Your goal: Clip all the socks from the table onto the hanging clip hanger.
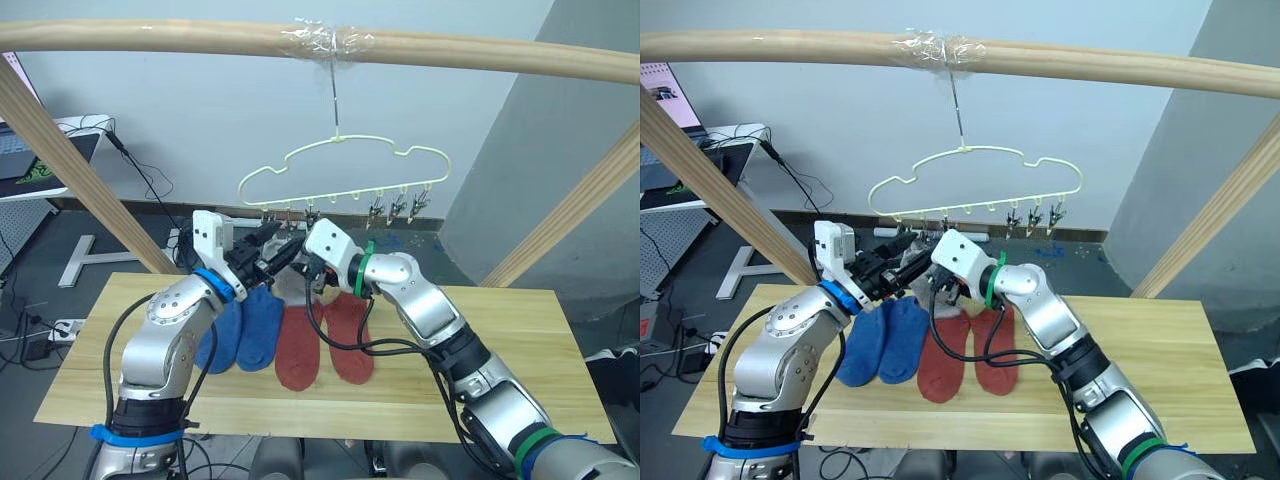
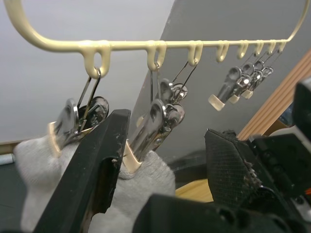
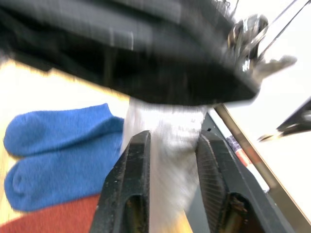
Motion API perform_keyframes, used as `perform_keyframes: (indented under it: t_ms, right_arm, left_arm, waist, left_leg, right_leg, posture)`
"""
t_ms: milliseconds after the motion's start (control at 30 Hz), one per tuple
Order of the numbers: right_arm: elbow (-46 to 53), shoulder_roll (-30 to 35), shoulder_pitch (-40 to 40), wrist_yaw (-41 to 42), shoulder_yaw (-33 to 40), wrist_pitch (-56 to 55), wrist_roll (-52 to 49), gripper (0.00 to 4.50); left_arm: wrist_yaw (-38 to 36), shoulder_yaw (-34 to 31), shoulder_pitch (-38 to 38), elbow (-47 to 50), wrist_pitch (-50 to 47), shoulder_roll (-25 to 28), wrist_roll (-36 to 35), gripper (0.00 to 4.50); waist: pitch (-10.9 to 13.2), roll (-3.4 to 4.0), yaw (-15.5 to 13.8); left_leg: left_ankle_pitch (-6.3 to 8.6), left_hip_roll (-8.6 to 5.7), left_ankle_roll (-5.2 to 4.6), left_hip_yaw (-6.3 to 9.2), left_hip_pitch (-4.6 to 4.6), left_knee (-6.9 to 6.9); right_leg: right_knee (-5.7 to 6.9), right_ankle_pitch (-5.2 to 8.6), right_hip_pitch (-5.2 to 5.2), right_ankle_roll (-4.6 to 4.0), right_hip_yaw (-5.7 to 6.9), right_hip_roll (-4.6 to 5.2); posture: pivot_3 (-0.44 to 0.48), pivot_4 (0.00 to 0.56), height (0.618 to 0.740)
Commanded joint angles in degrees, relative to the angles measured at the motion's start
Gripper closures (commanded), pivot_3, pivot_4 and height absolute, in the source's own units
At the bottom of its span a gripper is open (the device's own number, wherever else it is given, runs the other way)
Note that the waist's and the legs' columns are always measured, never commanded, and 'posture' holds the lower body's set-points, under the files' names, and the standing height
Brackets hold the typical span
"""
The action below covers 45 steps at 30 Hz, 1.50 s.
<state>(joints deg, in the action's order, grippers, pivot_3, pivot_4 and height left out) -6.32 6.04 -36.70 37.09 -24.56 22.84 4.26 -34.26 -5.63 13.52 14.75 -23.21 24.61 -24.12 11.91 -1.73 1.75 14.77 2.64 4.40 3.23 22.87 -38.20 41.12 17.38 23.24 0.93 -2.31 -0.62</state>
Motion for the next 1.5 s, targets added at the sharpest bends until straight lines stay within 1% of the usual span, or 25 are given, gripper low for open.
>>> perform_keyframes:
  t_ms: [33, 200, 367, 433, 567, 633, 800, 1100, 1233, 1333, 1500]
  right_arm:
    - [6.33, 2.09, 2.71, -0.53, 0.41, -0.54, 0.71, 3.09]
    - [16.00, 5.80, 9.15, -0.67, 2.37, 2.64, 0.16, 3.09]
    - [25.45, 10.59, 14.33, 1.80, 4.32, 5.56, -2.15, 3.09]
    - [28.85, 12.23, 15.82, 2.23, 5.54, 7.22, -3.45, 3.09]
    - [32.33, 13.92, 16.61, 2.10, 7.45, 9.69, -5.37, 3.09]
    - [33.37, 14.52, 16.54, 1.65, 8.48, 10.92, -5.91, 3.09]
    - [34.69, 15.77, 16.40, 1.15, 9.46, 12.55, -7.06, 3.09]
    - [35.65, 17.22, 15.87, 0.78, 10.23, 13.65, -8.61, 3.09]
    - [35.75, 17.52, 15.83, 0.63, 10.52, 13.76, -8.92, 3.09]
    - [35.78, 17.83, 15.95, 0.53, 10.95, 13.75, -9.25, 3.09]
    - [35.91, 18.17, 16.13, 0.52, 11.24, 13.58, -9.89, 3.09]
  left_arm:
    - [-1.15, 0.40, -1.34, 2.96, 3.14, 1.52, 1.69, 1.67]
    - [-2.66, 2.79, -3.63, 2.66, 7.42, 2.03, 4.43, 1.67]
    - [-1.17, 5.90, -5.45, 1.48, 12.87, -1.00, 8.12, 1.67]
    - [2.04, 6.51, -5.53, 0.37, 16.00, -3.64, 10.68, 1.67]
    - [7.76, 6.58, -4.58, -3.64, 20.13, -7.65, 15.06, 1.67]
    - [9.67, 7.09, -3.70, -5.41, 21.82, -8.98, 16.99, 1.67]
    - [12.52, 7.45, -1.82, -7.47, 22.38, -11.08, 18.80, 1.67]
    - [14.30, 9.50, 2.62, -12.74, 24.03, -14.29, 20.71, 1.67]
    - [15.02, 9.04, 4.14, -15.98, 25.92, -14.98, 21.02, 1.67]
    - [16.93, 8.58, 5.49, -18.52, 28.15, -15.22, 22.27, 1.67]
    - [17.94, 8.89, 6.48, -20.08, 30.34, -15.50, 22.88, 1.67]
  waist:
    - [-0.01, 0.00, -0.02]
    - [-0.03, 0.00, -0.07]
    - [-0.15, -0.01, -0.03]
    - [-0.23, -0.06, -0.04]
    - [-0.30, -0.10, 0.06]
    - [-0.35, -0.12, 0.10]
    - [-0.36, -0.14, 0.12]
    - [-0.38, -0.15, 0.20]
    - [-0.39, -0.15, 0.28]
    - [-0.39, -0.15, 0.38]
    - [-0.39, -0.15, 0.66]
  left_leg:
    - [0.00, 0.00, 0.00, 0.00, 0.00, 0.00]
    - [0.00, 0.00, 0.00, -0.01, 0.00, 0.02]
    - [0.00, 0.00, -0.01, 0.00, -0.03, 0.01]
    - [0.00, -0.01, -0.01, -0.01, -0.02, 0.00]
    - [-0.01, -0.01, -0.03, 0.00, -0.02, -0.04]
    - [-0.03, 0.01, -0.06, 0.00, -0.05, -0.03]
    - [-0.05, -0.02, -0.09, -0.02, -0.05, -0.04]
    - [-0.05, -0.03, -0.10, -0.04, -0.04, -0.06]
    - [-0.06, -0.03, -0.10, -0.05, -0.04, -0.06]
    - [-0.06, -0.03, -0.10, -0.05, -0.04, -0.06]
    - [-0.06, -0.04, -0.10, -0.05, -0.03, -0.06]
  right_leg:
    - [0.01, 0.00, 0.00, 0.00, 0.00, 0.00]
    - [-0.02, 0.00, 0.00, 0.00, -0.02, 0.00]
    - [0.02, -0.01, 0.00, -0.02, -0.02, -0.03]
    - [0.00, -0.01, -0.01, -0.01, -0.04, -0.03]
    - [0.01, -0.04, -0.01, 0.01, -0.05, -0.04]
    - [0.03, -0.06, -0.01, -0.02, -0.04, -0.07]
    - [0.02, -0.10, -0.02, 0.02, -0.07, -0.08]
    - [0.01, -0.11, -0.02, 0.03, -0.08, -0.08]
    - [0.01, -0.11, -0.02, 0.03, -0.08, -0.08]
    - [0.01, -0.11, -0.02, 0.03, -0.08, -0.08]
    - [0.01, -0.12, -0.02, 0.04, -0.08, -0.08]
  posture:
    - [0.021, 0.124, 0.705]
    - [0.016, 0.126, 0.705]
    - [-0.001, 0.129, 0.705]
    - [-0.013, 0.129, 0.705]
    - [-0.013, 0.129, 0.705]
    - [-0.036, 0.133, 0.705]
    - [-0.050, 0.134, 0.705]
    - [-0.066, 0.134, 0.705]
    - [-0.073, 0.132, 0.705]
    - [-0.079, 0.133, 0.705]
    - [-0.080, 0.131, 0.705]
